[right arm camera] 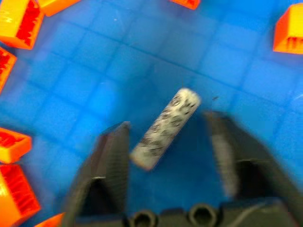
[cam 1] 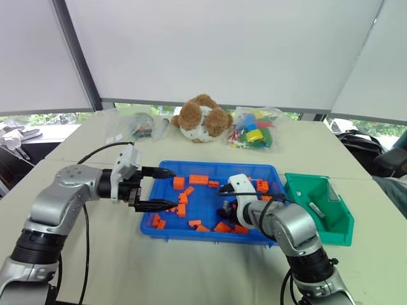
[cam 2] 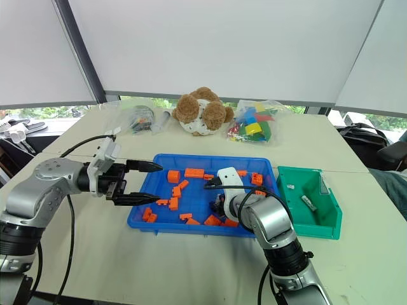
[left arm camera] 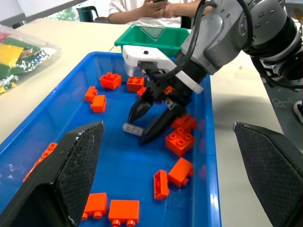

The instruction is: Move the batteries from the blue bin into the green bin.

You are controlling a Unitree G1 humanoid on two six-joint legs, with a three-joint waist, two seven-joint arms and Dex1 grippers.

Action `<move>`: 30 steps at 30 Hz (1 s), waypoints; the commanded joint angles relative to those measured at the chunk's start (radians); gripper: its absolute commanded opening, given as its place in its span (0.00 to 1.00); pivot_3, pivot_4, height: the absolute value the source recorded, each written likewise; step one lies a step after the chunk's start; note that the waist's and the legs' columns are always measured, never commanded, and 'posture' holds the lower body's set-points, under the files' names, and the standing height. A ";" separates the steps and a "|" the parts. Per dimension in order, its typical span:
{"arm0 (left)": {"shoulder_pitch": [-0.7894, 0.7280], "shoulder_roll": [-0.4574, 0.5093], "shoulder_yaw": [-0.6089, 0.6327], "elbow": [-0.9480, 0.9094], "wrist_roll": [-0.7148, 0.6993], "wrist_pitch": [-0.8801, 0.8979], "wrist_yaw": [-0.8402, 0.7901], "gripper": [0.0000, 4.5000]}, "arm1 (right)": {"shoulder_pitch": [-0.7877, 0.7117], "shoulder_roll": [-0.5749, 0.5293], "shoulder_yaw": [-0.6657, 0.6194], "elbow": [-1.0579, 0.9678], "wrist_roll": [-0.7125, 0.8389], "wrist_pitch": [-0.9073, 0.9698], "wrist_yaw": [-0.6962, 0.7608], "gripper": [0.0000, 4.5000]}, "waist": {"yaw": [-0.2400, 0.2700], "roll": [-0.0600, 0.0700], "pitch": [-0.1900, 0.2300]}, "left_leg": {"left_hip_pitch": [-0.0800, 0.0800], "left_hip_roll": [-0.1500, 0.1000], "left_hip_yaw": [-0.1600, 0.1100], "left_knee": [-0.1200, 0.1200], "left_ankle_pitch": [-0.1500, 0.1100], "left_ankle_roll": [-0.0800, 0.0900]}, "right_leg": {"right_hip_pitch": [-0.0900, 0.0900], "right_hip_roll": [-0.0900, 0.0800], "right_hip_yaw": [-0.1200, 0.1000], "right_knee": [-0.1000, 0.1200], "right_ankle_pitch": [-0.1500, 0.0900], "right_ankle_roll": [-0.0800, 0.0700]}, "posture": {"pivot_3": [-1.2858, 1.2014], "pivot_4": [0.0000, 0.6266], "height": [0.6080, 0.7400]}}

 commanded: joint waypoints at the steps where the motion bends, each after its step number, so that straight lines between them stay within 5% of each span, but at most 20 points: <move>1: -0.003 0.014 0.035 -0.024 -0.010 -0.009 0.006 1.00 | 0.020 0.002 0.009 0.002 0.004 0.018 0.005 0.13 | 0.001 0.000 0.000 | 0.000 0.000 0.000 0.000 0.000 0.000 | 0.000 0.000 0.000 0.000 0.000 0.000 | 0.52 0.24 1.00; 3: -0.003 0.013 0.035 -0.025 -0.011 -0.010 0.007 1.00 | 0.020 0.000 0.008 -0.004 0.005 0.023 0.006 0.00 | 0.001 -0.001 0.000 | 0.000 0.000 0.000 0.000 0.000 0.000 | 0.000 0.000 0.000 0.000 0.000 0.000 | 0.52 0.24 1.00; 11: -0.010 0.006 0.030 -0.013 -0.009 -0.018 0.005 1.00 | -0.094 -0.098 -0.147 -0.041 -0.003 0.021 0.025 0.01 | 0.004 0.000 0.000 | 0.000 0.000 0.000 0.000 0.000 0.000 | 0.000 0.000 0.000 0.000 0.000 0.000 | 0.52 0.24 1.00; 16: -0.021 0.004 0.025 -0.003 -0.008 -0.019 -0.001 1.00 | -0.152 -0.366 -0.319 -0.022 -0.015 0.002 0.077 0.01 | 0.013 0.001 0.000 | -0.002 -0.001 0.000 0.000 0.000 0.000 | -0.001 -0.001 0.000 -0.002 0.000 0.000 | 0.52 0.24 1.00; 25: -0.055 -0.011 0.007 0.026 -0.001 -0.020 -0.016 1.00 | 0.080 -0.718 -0.409 -0.042 0.045 -0.080 0.287 0.01 | 0.003 0.001 0.001 | -0.002 0.000 0.000 -0.005 -0.001 0.002 | 0.000 0.001 0.002 -0.009 0.000 0.000 | 0.52 0.24 1.00; 30: -0.089 -0.022 0.008 0.048 -0.011 0.000 -0.010 1.00 | 0.226 -0.828 -0.424 -0.057 0.095 -0.166 0.422 0.01 | 0.003 0.001 0.001 | -0.002 0.000 0.000 -0.003 -0.001 0.002 | 0.001 0.001 0.002 -0.009 0.000 0.000 | 0.52 0.24 1.00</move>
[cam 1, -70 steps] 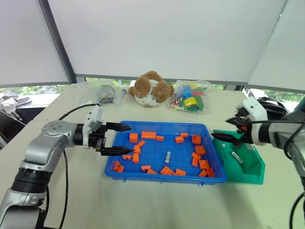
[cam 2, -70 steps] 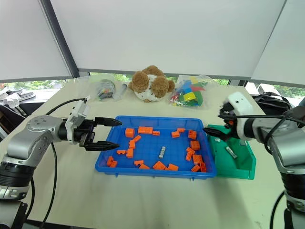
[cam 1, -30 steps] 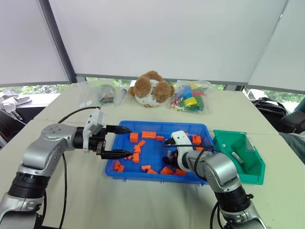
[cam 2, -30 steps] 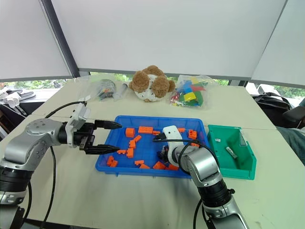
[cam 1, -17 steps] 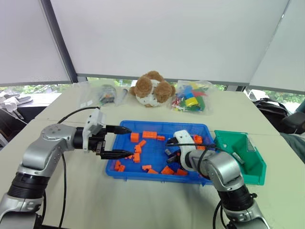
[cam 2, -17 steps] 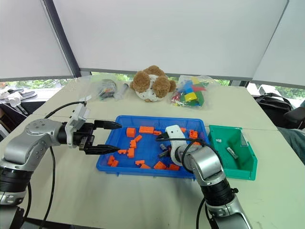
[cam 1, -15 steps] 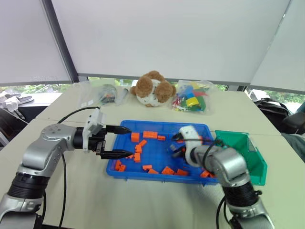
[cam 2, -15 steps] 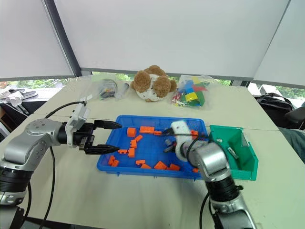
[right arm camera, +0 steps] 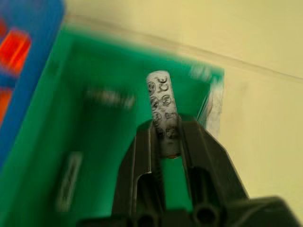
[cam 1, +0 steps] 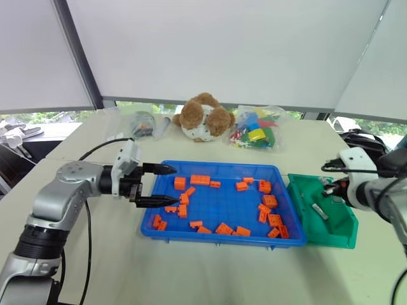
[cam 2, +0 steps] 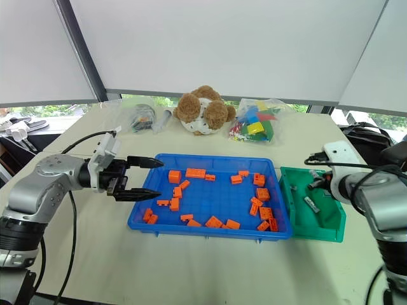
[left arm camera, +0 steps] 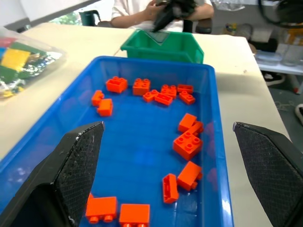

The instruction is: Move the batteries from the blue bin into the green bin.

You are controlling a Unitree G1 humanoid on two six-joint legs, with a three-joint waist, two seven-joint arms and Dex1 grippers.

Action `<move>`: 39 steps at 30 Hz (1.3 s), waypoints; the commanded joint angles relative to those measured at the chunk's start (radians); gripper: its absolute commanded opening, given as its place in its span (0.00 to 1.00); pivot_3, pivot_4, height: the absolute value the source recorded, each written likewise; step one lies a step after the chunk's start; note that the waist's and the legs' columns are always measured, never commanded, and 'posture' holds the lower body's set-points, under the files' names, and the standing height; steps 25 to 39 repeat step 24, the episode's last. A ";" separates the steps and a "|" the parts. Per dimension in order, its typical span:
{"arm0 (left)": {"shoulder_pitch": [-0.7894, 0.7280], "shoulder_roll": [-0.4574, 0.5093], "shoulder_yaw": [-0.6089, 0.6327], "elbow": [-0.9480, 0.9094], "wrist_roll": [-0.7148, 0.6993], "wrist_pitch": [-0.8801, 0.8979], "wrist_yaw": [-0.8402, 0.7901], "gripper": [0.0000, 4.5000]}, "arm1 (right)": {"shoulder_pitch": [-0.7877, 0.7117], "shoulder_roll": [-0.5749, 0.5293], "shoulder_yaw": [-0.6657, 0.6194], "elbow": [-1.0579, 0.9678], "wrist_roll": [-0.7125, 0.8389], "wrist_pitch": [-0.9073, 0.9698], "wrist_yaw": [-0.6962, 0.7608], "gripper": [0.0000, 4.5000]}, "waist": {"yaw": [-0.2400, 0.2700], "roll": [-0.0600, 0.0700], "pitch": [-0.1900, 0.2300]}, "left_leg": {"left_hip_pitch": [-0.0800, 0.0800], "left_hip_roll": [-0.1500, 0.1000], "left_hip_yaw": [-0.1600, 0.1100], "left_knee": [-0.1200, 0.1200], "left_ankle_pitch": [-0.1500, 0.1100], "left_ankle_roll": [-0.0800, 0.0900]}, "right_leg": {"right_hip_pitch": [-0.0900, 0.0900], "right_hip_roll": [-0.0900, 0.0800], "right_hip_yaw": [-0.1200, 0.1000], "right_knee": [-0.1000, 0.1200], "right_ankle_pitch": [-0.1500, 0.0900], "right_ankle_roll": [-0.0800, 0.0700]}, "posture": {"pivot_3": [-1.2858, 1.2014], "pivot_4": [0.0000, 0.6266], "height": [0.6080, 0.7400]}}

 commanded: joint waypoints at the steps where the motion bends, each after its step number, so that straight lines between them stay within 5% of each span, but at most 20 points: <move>1: -0.040 -0.002 0.015 0.004 -0.012 0.006 -0.002 1.00 | 0.036 -0.045 -0.042 -0.024 0.024 -0.067 0.062 0.12 | -0.002 0.000 0.000 | 0.000 0.000 0.000 0.001 0.000 0.000 | 0.000 0.000 0.000 0.000 0.000 0.000 | 0.52 0.24 1.00; 9: -0.044 0.000 0.015 0.002 -0.009 0.023 0.001 1.00 | 0.049 -0.093 -0.069 -0.015 0.058 -0.126 0.137 0.99 | 0.002 0.000 0.000 | 0.001 0.000 0.000 0.002 0.000 0.000 | 0.001 0.000 0.000 0.000 0.002 0.002 | 0.52 0.24 1.00; 20: -0.049 0.051 0.056 0.005 -0.024 0.064 -0.005 1.00 | 0.047 -0.190 -0.216 -0.127 0.303 -0.302 0.498 0.99 | 0.003 0.000 0.000 | 0.001 0.000 -0.001 0.001 0.000 0.000 | 0.001 0.000 0.000 0.000 0.002 0.002 | 0.52 0.24 1.00; 39: -0.033 0.068 0.071 -0.007 -0.028 0.070 0.002 1.00 | 0.027 -0.197 -0.230 -0.163 0.378 -0.293 0.532 0.99 | 0.004 0.000 0.000 | 0.001 0.000 -0.001 0.003 0.000 0.000 | 0.003 0.000 0.000 0.000 0.002 0.002 | 0.52 0.24 1.00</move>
